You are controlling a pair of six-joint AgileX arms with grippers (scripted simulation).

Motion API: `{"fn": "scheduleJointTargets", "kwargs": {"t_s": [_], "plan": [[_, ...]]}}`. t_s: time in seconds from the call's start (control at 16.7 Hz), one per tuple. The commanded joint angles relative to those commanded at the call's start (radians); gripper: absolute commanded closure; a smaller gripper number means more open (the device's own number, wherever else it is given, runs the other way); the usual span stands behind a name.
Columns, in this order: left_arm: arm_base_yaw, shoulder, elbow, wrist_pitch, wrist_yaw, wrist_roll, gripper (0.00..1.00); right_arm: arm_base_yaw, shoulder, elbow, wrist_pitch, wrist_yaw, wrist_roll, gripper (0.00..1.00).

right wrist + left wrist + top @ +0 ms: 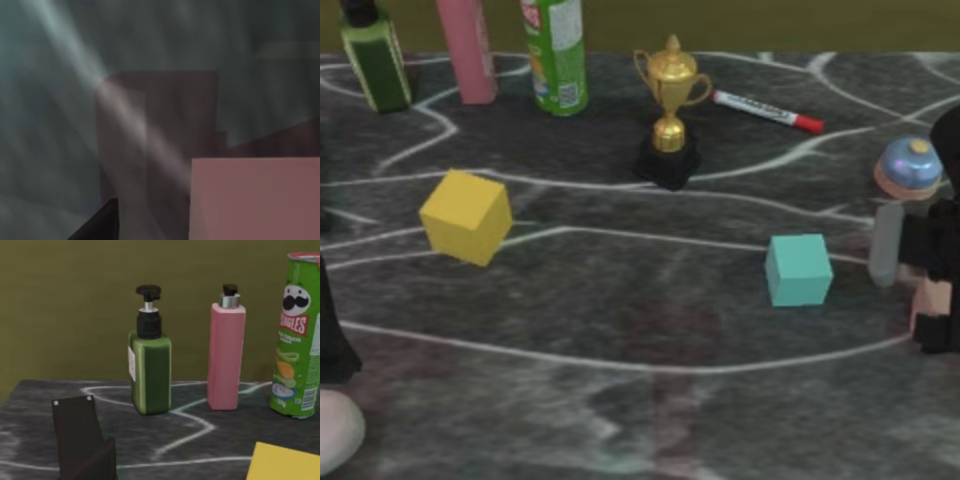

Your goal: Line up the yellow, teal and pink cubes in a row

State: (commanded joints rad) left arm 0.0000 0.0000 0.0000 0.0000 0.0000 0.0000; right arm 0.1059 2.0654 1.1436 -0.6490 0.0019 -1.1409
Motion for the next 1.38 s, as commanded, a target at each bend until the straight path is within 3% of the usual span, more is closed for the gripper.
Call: {"fn": "scheduleJointTargets", "kwargs": {"t_s": [0.18,0.96,1.38], "plan": [[0.000,0.000,0.000,0.000,0.000,0.000,0.00,0.000,0.000,0.000,0.000,0.000,0.000,0.00],[0.000,0.000,0.000,0.000,0.000,0.000,0.00,0.000,0.000,0.000,0.000,0.000,0.000,0.98],[0.000,0.000,0.000,0.000,0.000,0.000,0.00,0.000,0.000,0.000,0.000,0.000,0.000,1.00]]}}
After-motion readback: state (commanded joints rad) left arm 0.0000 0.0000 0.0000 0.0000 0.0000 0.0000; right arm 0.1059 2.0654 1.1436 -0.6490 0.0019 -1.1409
